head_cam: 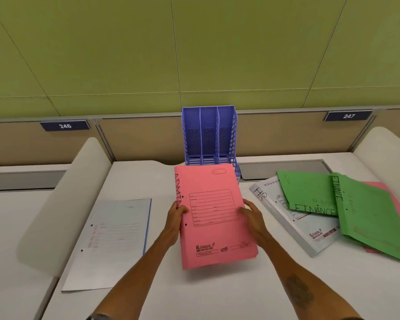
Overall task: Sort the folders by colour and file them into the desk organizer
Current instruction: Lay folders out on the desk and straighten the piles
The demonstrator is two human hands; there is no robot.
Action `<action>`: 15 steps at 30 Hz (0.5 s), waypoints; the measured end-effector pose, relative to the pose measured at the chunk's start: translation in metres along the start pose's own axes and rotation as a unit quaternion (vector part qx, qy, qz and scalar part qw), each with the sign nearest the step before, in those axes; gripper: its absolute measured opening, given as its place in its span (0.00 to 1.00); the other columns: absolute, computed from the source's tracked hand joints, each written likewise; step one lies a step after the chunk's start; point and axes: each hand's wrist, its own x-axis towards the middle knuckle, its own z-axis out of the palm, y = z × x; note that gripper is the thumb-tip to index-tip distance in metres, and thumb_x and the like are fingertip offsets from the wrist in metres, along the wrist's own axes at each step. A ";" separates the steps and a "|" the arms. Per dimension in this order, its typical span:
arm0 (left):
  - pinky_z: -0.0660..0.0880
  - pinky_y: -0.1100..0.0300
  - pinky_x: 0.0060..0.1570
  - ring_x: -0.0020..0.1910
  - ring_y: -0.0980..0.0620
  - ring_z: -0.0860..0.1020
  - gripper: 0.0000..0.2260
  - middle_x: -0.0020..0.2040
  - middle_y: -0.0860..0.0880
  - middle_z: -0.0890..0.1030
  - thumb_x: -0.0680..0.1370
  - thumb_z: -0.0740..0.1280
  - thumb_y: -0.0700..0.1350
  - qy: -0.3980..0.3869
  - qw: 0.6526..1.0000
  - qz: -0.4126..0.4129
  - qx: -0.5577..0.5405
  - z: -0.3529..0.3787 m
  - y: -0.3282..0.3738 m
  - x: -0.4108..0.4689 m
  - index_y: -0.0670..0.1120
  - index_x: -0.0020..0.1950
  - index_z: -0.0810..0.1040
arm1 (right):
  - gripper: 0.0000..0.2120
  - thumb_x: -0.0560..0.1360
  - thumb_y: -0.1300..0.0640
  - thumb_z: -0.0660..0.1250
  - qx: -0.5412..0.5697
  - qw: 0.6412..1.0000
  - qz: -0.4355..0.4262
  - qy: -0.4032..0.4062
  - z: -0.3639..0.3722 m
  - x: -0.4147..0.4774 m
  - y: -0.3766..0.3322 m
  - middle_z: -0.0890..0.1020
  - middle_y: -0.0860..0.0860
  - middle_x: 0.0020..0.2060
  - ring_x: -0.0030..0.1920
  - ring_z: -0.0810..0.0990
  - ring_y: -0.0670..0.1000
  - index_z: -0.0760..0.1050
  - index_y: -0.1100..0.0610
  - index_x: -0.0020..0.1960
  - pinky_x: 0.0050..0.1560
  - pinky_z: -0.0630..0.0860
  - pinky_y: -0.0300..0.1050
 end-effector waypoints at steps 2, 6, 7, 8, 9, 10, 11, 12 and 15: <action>0.81 0.46 0.49 0.46 0.43 0.81 0.14 0.56 0.37 0.80 0.79 0.59 0.36 0.016 1.000 0.005 0.003 -0.014 -0.006 -0.003 0.42 0.64 0.69 | 0.17 0.80 0.59 0.64 -0.028 1.000 -0.011 0.009 0.019 -0.004 0.010 0.81 0.54 0.59 0.54 0.83 0.57 0.72 0.53 0.68 0.53 0.81 0.54; 0.81 0.53 0.45 0.47 0.46 0.81 0.15 0.57 0.41 0.78 0.81 0.61 0.38 0.054 0.998 -0.005 0.028 -0.044 -0.021 -0.011 0.45 0.66 0.65 | 0.18 0.80 0.59 0.64 -0.031 0.999 -0.008 0.016 0.048 -0.016 0.034 0.81 0.54 0.60 0.53 0.83 0.56 0.71 0.55 0.70 0.54 0.81 0.54; 0.80 0.55 0.44 0.48 0.47 0.80 0.15 0.58 0.42 0.77 0.81 0.62 0.39 0.060 0.997 -0.003 0.041 -0.052 -0.025 -0.013 0.44 0.67 0.65 | 0.18 0.80 0.60 0.64 -0.031 0.999 -0.003 0.018 0.055 -0.019 0.039 0.81 0.53 0.60 0.52 0.83 0.55 0.71 0.55 0.70 0.52 0.82 0.52; 0.80 0.55 0.45 0.48 0.47 0.80 0.15 0.59 0.42 0.77 0.81 0.62 0.39 0.065 0.996 0.000 0.055 -0.060 -0.029 -0.014 0.44 0.67 0.66 | 0.18 0.80 0.60 0.64 -0.030 0.999 0.002 0.021 0.060 -0.021 0.043 0.81 0.53 0.59 0.51 0.83 0.54 0.71 0.55 0.70 0.50 0.81 0.49; 0.80 0.53 0.47 0.50 0.46 0.80 0.15 0.60 0.41 0.77 0.81 0.63 0.40 0.069 0.995 0.002 0.068 -0.068 -0.033 -0.015 0.43 0.68 0.68 | 0.18 0.80 0.60 0.64 -0.031 0.999 0.005 0.022 0.065 -0.023 0.047 0.81 0.53 0.59 0.50 0.83 0.53 0.71 0.55 0.70 0.49 0.81 0.47; 0.81 0.50 0.51 0.52 0.45 0.80 0.15 0.60 0.41 0.77 0.81 0.63 0.40 0.070 0.994 0.004 0.078 -0.075 -0.035 -0.015 0.43 0.68 0.69 | 0.18 0.80 0.60 0.64 -0.031 0.999 0.006 0.024 0.070 -0.026 0.051 0.81 0.53 0.59 0.49 0.83 0.53 0.71 0.55 0.70 0.48 0.81 0.46; 0.80 0.48 0.54 0.53 0.44 0.80 0.15 0.60 0.41 0.78 0.81 0.63 0.41 0.069 0.994 0.003 0.086 -0.082 -0.037 -0.016 0.43 0.68 0.70 | 0.18 0.80 0.60 0.64 -0.032 0.999 0.005 0.025 0.075 -0.028 0.054 0.81 0.53 0.58 0.49 0.83 0.52 0.71 0.55 0.70 0.47 0.81 0.46; 0.80 0.47 0.56 0.54 0.44 0.80 0.15 0.59 0.42 0.78 0.81 0.63 0.41 0.066 0.993 0.002 0.094 -0.088 -0.039 -0.017 0.44 0.68 0.71 | 0.18 0.80 0.60 0.64 -0.036 0.999 0.004 0.026 0.079 -0.030 0.057 0.81 0.53 0.58 0.49 0.84 0.52 0.71 0.55 0.70 0.46 0.81 0.45; 0.80 0.50 0.56 0.53 0.46 0.81 0.15 0.56 0.46 0.80 0.81 0.64 0.42 0.062 0.988 -0.004 0.141 -0.102 -0.044 -0.017 0.44 0.68 0.73 | 0.18 0.81 0.60 0.63 -0.055 0.998 0.012 0.031 0.093 -0.033 0.065 0.81 0.54 0.59 0.52 0.83 0.56 0.70 0.56 0.70 0.50 0.82 0.48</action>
